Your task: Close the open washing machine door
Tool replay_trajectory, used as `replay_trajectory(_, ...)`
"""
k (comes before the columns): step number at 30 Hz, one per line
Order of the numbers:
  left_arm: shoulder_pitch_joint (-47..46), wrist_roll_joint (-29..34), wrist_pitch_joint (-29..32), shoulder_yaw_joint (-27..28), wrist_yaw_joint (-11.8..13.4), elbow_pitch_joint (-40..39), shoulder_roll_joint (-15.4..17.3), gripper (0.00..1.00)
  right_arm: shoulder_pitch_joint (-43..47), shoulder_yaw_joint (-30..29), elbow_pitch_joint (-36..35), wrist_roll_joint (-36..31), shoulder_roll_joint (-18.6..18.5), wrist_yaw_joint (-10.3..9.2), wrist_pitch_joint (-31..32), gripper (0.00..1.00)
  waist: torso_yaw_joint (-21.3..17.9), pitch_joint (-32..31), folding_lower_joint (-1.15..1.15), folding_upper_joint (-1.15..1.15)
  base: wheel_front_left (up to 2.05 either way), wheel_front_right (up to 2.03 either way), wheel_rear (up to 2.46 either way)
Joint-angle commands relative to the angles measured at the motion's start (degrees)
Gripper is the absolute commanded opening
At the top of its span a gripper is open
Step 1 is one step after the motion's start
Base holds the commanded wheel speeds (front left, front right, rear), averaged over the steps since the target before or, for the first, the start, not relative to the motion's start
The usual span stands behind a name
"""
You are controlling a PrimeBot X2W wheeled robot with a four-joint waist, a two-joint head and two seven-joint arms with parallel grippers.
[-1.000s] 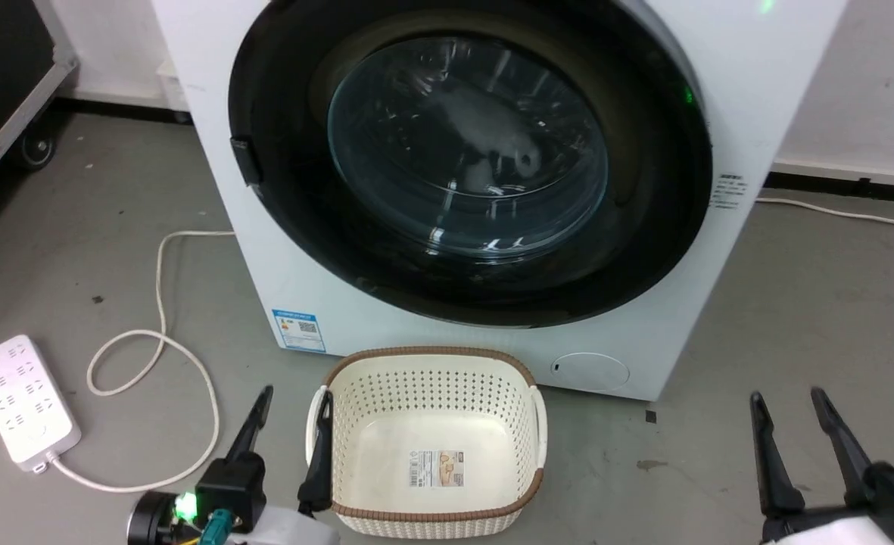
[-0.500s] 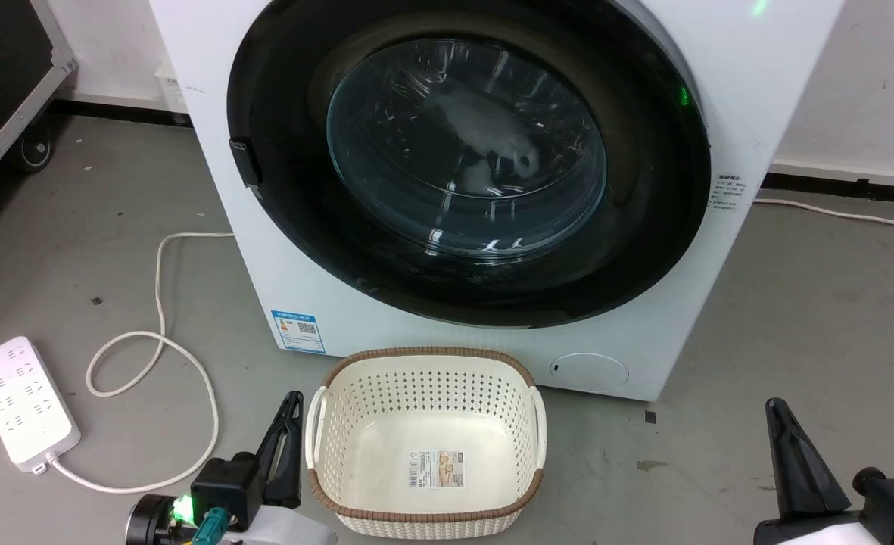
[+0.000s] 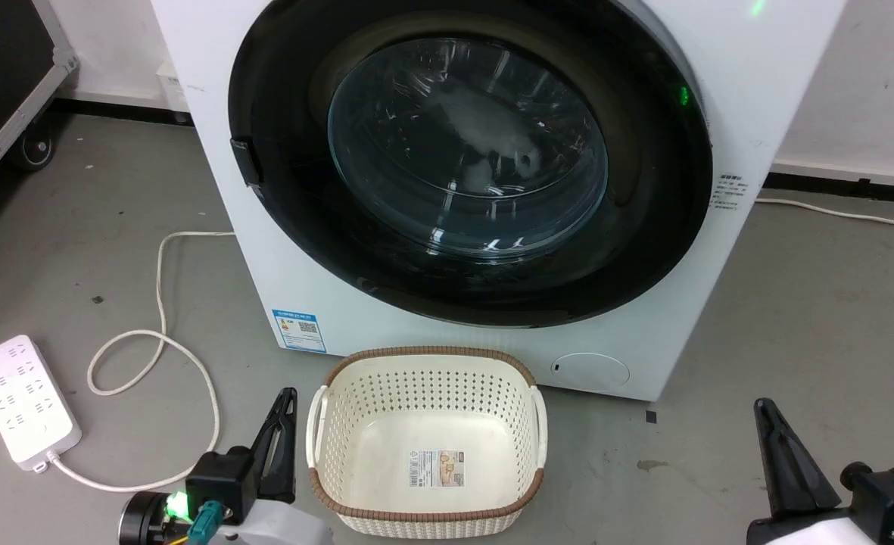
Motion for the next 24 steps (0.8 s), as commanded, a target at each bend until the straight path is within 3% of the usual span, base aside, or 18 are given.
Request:
replay_trajectory(1, 0.1, 0.3, 0.4, 0.2, 0.0, -0.4, -0.2, 0.0, -0.6, 0.2, -0.4, -0.4, 0.1, -0.01, 0.4, 0.0, 0.0, 0.0, 0.0, 0.0, 0.0, 0.0, 0.0)
replay_trajectory(24, 0.3, 1.2, 3.1, 1.4, 0.0, -2.2, -0.5, 0.0, -1.4, 1.3, -1.0, -1.4, 0.1, -0.02, 3.1, 0.0, 0.4, 0.1, 0.0, 0.0, 0.0, 0.0, 0.0)
